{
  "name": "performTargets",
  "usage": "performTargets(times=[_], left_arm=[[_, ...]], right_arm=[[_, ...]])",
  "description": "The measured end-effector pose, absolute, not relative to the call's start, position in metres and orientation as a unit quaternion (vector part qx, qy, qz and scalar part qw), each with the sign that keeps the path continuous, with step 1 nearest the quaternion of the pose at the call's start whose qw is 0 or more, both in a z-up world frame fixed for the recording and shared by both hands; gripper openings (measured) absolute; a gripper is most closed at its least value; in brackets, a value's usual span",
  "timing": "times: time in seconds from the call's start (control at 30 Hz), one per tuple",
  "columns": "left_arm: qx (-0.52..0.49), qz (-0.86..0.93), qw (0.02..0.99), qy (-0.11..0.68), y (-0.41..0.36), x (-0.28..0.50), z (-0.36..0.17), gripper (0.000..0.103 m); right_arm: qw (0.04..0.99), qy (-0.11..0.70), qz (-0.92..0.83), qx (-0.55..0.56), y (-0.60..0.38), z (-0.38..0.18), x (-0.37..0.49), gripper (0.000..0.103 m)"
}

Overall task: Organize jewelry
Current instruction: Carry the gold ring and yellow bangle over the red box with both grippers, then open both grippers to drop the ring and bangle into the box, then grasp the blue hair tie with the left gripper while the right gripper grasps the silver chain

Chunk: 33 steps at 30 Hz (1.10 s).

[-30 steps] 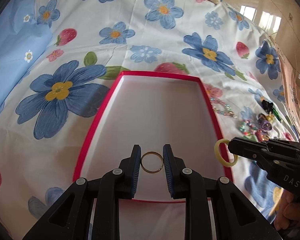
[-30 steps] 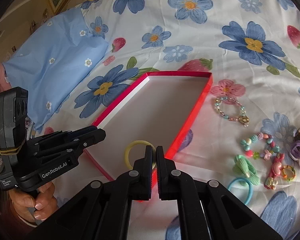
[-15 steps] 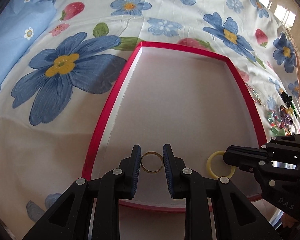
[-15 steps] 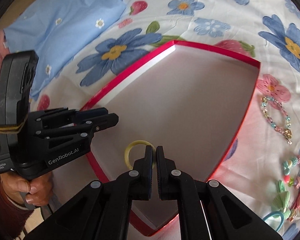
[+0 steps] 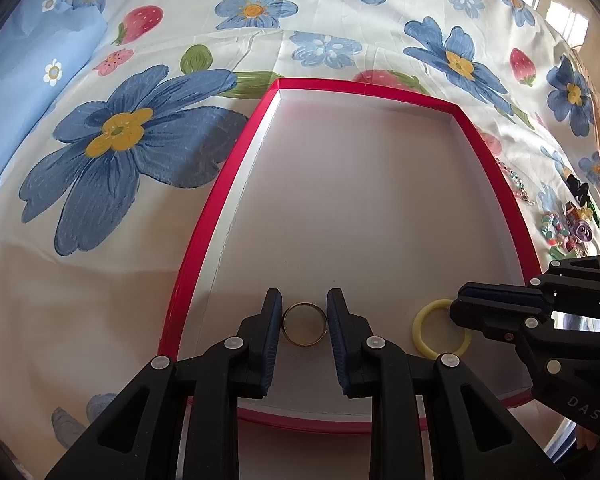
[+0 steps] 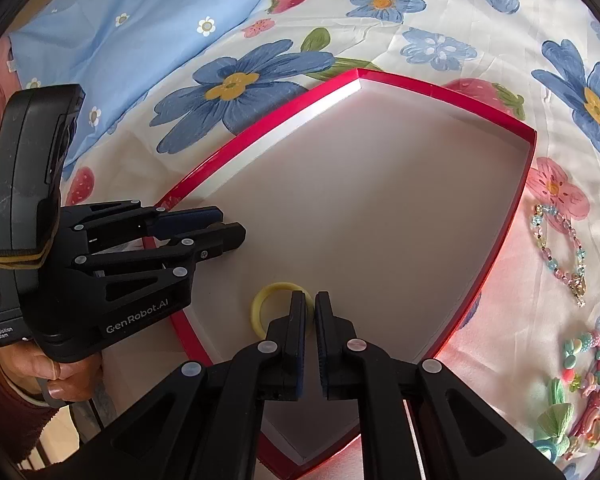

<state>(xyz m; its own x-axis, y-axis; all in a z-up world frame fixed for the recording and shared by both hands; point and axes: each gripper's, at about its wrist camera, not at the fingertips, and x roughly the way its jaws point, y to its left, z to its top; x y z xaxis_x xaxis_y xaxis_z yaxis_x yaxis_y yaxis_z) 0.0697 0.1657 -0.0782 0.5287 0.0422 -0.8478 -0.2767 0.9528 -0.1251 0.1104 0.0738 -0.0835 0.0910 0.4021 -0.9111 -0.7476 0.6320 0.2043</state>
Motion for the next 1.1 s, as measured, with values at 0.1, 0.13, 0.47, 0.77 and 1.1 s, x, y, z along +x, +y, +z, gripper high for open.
performTargets(times=[0.1, 0.13, 0.47, 0.77, 1.1], left_arm=[[-0.126, 0.093, 0.865, 0.477, 0.166, 0.069, -0.077, 0.023], [-0.129, 0.094, 0.864, 0.477, 0.166, 0.068, -0.076, 0.023], [-0.159, 0.1, 0.881, 0.434, 0.165, 0.05, -0.041, 0.028], [-0.167, 0.081, 0.894, 0.407, 0.142, 0.034, -0.013, 0.033], [-0.146, 0.034, 0.899, 0.412, 0.1, 0.038, 0.002, 0.041]], right_arm=[[0.724, 0.541, 0.399, -0.154, 0.073, -0.081, 0.11, 0.023], [0.725, 0.54, 0.399, -0.153, 0.072, -0.079, 0.11, 0.025], [0.765, 0.507, 0.39, -0.081, 0.033, -0.043, 0.113, 0.035], [0.806, 0.483, 0.343, -0.02, -0.028, -0.016, 0.118, 0.041], [0.833, 0.479, 0.277, 0.012, -0.105, -0.008, 0.118, 0.042]])
